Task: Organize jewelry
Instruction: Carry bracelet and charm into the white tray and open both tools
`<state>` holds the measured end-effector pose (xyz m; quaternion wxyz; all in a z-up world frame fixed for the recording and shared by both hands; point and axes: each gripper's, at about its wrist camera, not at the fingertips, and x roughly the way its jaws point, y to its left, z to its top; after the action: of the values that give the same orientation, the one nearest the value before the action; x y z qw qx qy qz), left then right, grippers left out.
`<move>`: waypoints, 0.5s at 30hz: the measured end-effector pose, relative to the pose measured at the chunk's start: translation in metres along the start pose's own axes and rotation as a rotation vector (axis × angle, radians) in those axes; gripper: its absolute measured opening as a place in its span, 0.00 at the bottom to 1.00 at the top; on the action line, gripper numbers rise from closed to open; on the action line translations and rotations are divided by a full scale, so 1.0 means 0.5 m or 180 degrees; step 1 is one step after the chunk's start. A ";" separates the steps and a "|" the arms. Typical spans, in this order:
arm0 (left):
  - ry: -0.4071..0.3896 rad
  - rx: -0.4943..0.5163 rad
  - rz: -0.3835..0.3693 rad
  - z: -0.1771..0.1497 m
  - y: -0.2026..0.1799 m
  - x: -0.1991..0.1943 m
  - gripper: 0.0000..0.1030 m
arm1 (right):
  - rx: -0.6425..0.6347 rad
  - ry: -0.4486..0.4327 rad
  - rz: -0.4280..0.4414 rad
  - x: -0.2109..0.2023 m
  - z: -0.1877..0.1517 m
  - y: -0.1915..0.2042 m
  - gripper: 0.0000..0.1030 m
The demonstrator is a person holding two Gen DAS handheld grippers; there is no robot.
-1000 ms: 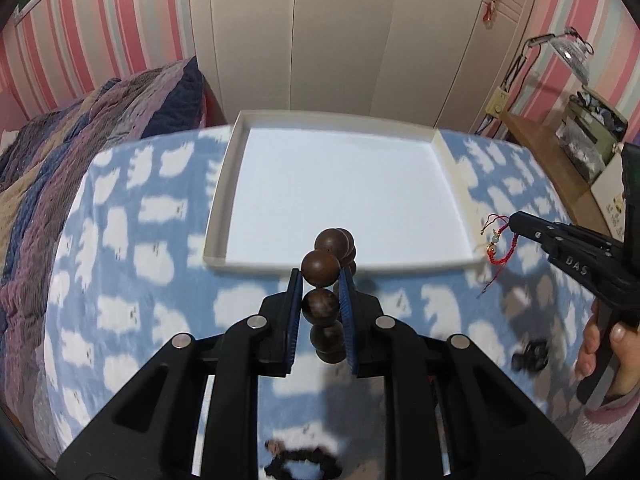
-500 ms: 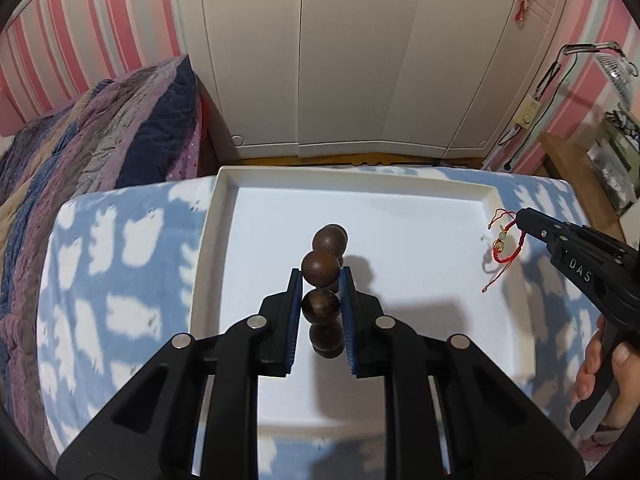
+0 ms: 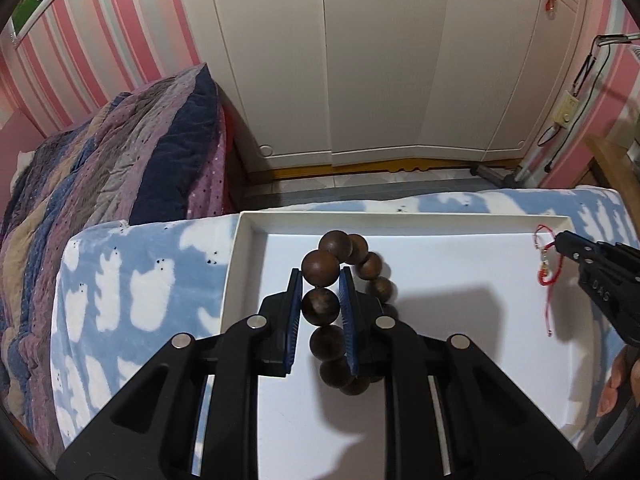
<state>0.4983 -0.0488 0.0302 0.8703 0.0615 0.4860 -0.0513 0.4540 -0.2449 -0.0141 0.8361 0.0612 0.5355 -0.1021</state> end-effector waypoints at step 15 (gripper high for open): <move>0.0181 -0.0074 0.0160 -0.009 0.026 0.075 0.17 | 0.0002 0.0231 0.0053 0.048 0.002 -0.008 0.05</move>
<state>0.5162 -0.0364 -0.0033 0.8578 0.0650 0.5094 -0.0220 0.4635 -0.2515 -0.0355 0.8169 0.0696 0.5649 -0.0930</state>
